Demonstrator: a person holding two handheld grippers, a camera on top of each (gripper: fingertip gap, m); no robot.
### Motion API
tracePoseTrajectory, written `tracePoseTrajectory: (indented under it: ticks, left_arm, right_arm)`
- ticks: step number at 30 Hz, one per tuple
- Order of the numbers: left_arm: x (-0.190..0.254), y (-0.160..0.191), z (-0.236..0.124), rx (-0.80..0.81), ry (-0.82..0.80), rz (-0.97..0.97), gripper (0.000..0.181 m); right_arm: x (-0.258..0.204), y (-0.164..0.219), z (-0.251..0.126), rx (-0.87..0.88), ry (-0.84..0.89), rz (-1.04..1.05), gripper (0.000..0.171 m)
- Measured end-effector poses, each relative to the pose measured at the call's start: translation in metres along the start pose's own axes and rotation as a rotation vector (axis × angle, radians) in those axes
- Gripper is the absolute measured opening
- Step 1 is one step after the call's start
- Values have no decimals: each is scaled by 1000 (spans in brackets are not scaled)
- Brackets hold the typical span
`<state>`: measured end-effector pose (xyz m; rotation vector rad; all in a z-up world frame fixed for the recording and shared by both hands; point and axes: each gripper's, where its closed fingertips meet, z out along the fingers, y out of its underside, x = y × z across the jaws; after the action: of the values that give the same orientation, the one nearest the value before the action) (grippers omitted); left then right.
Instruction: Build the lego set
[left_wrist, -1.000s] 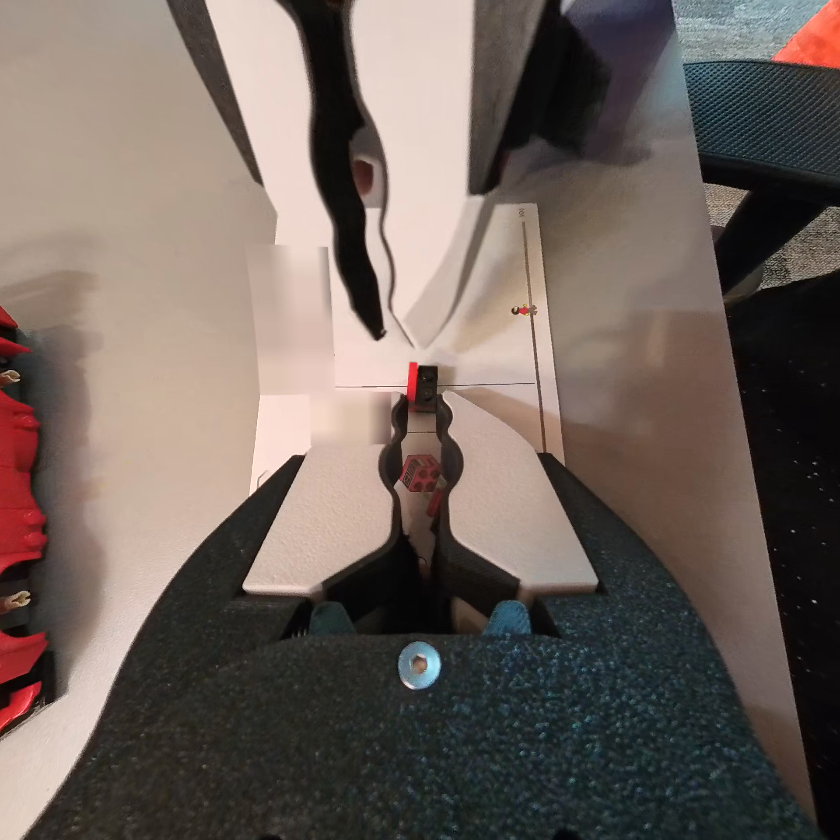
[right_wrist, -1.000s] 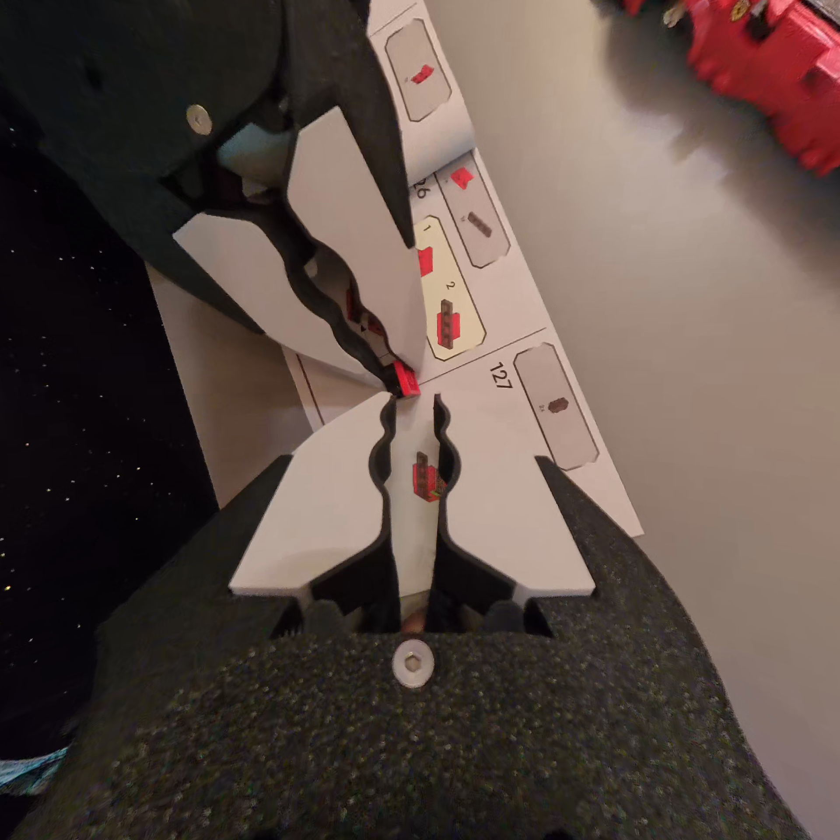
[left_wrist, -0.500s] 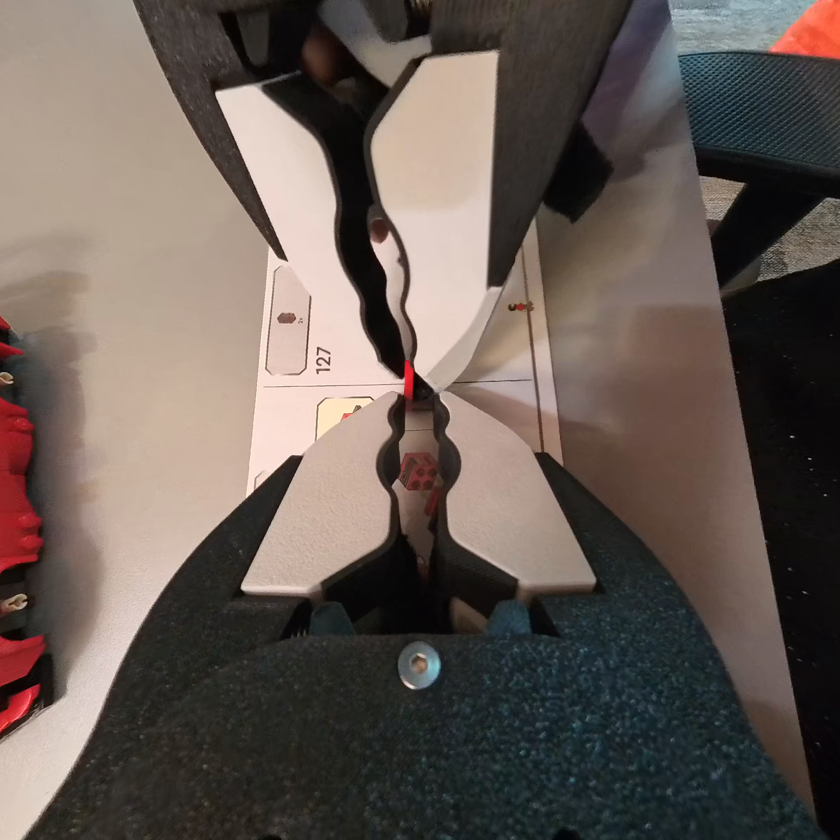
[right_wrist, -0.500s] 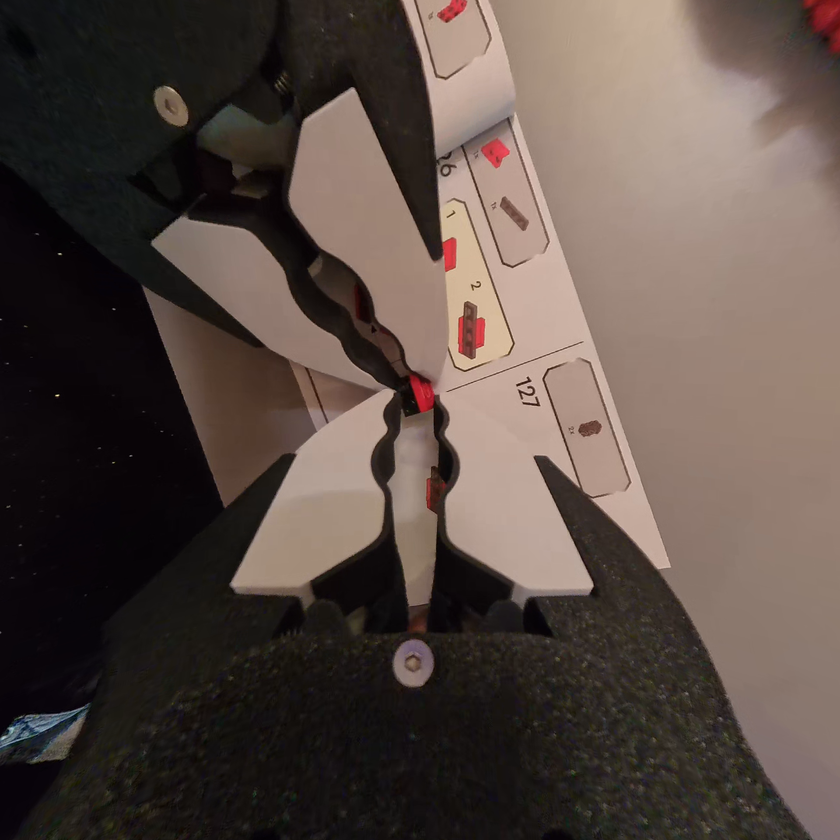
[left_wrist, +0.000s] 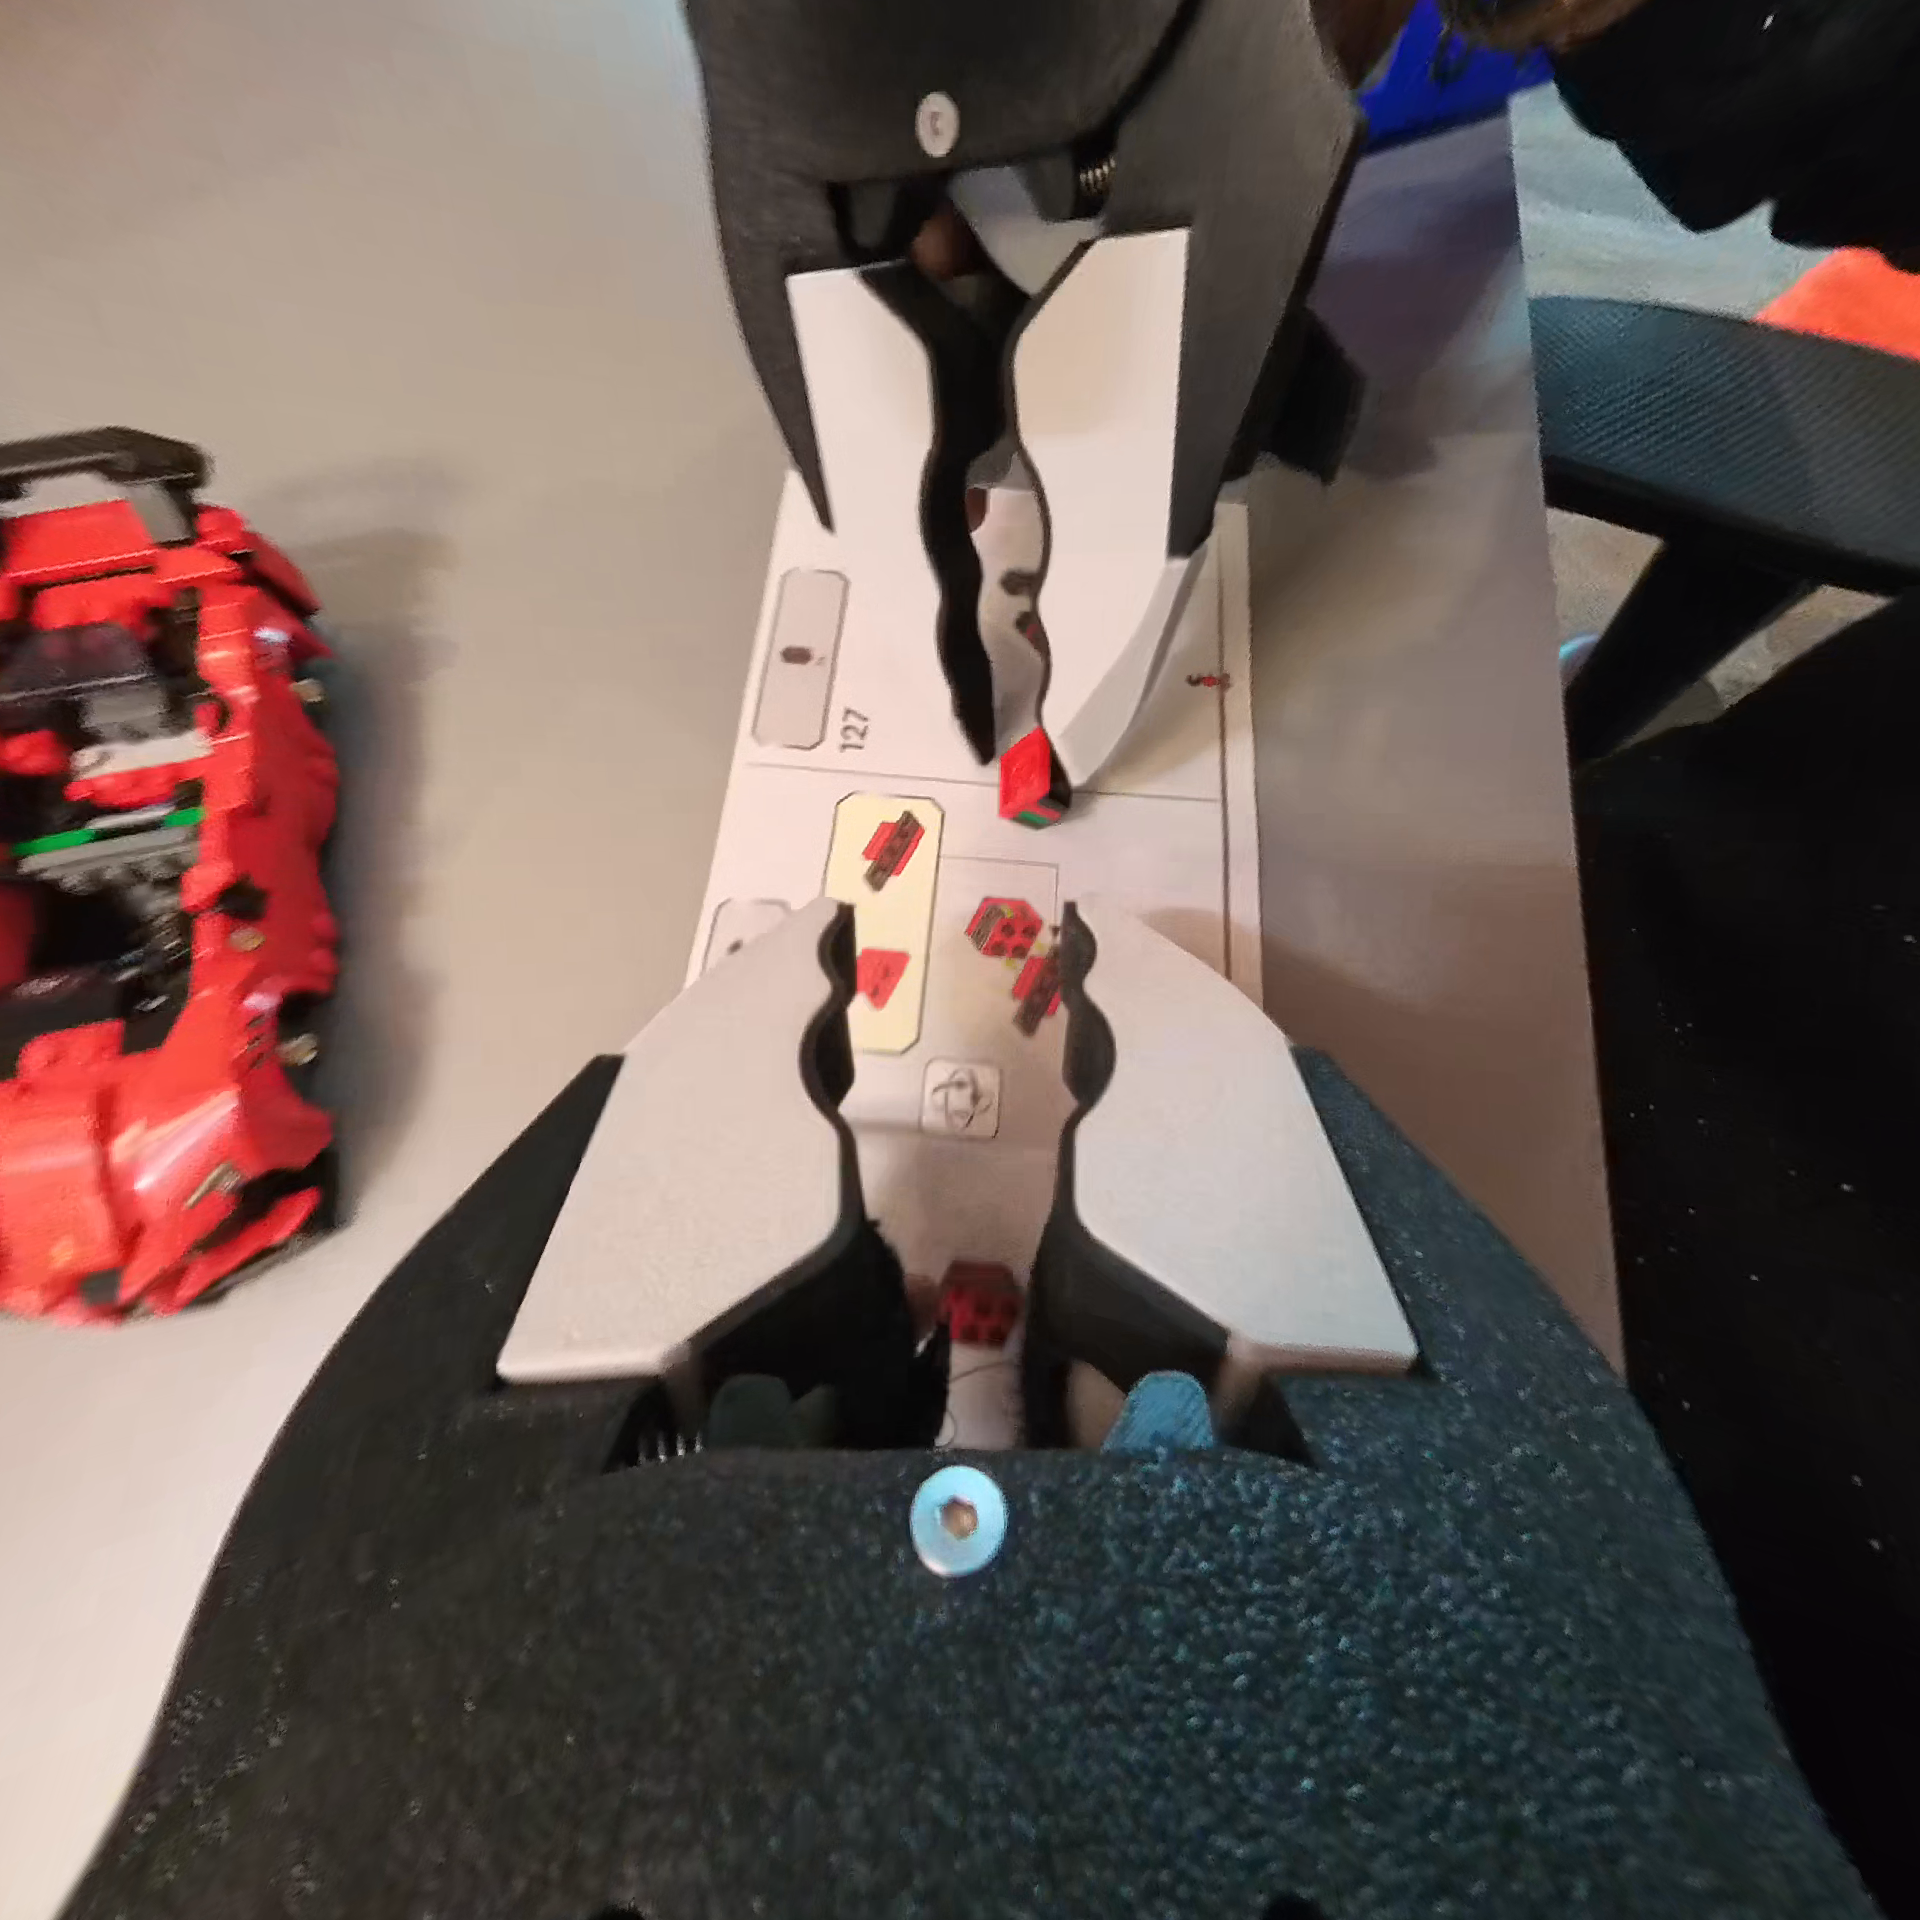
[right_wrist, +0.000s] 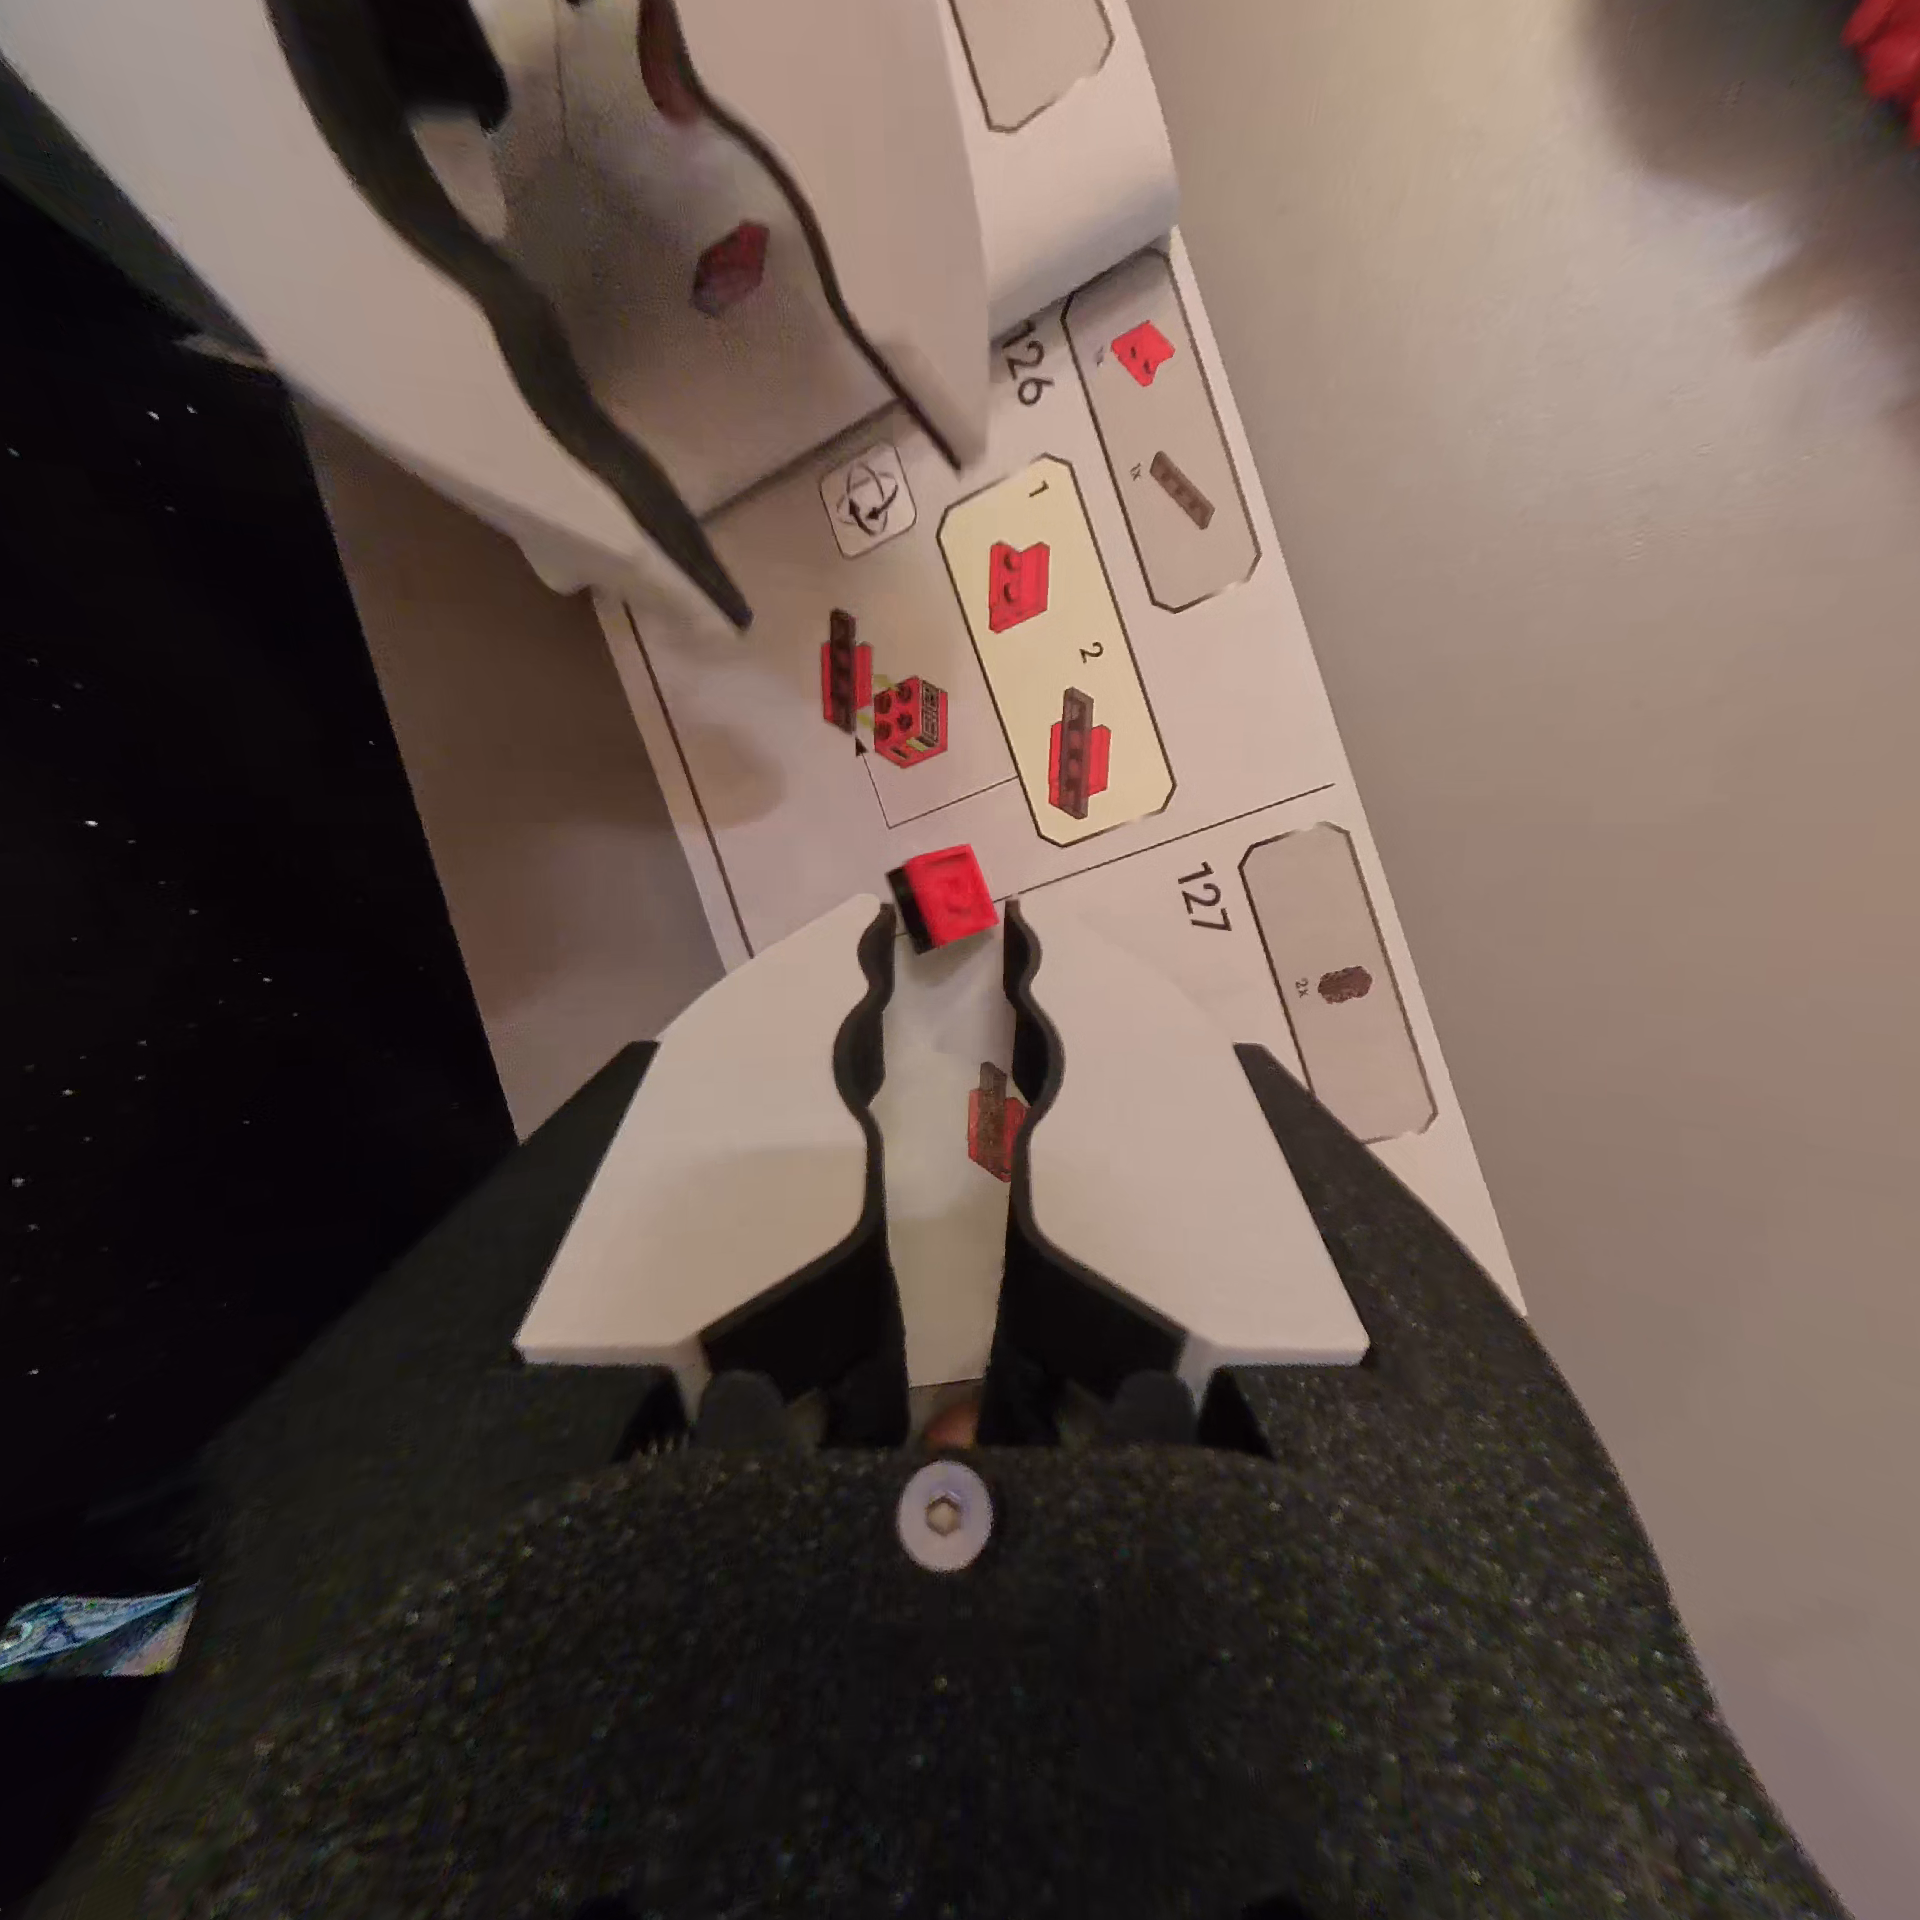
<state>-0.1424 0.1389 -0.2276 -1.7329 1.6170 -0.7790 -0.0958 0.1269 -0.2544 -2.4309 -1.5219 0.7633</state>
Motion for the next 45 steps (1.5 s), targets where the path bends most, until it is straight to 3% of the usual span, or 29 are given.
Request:
tracePoseTrajectory:
  ticks: [12,20,31,40,45]
  left_arm:
    - [-33,28,-37,9,-148,-118,23]
    - [-25,27,-27,49,-69,-139,10]
    - [-20,37,-12,-25,-42,-119,10]
    - [-19,37,-13,-8,-22,-135,10]
    - [-40,40,-46,31,-107,-169,19]
  right_arm:
    - [10,-6,-18,106,49,2,16]
    - [-1,-1,-20,246,66,-45,14]
    - [2,12,-1,184,116,-130,29]
    - [4,2,4,202,130,-232,27]
    - [4,-2,7,217,120,-251,25]
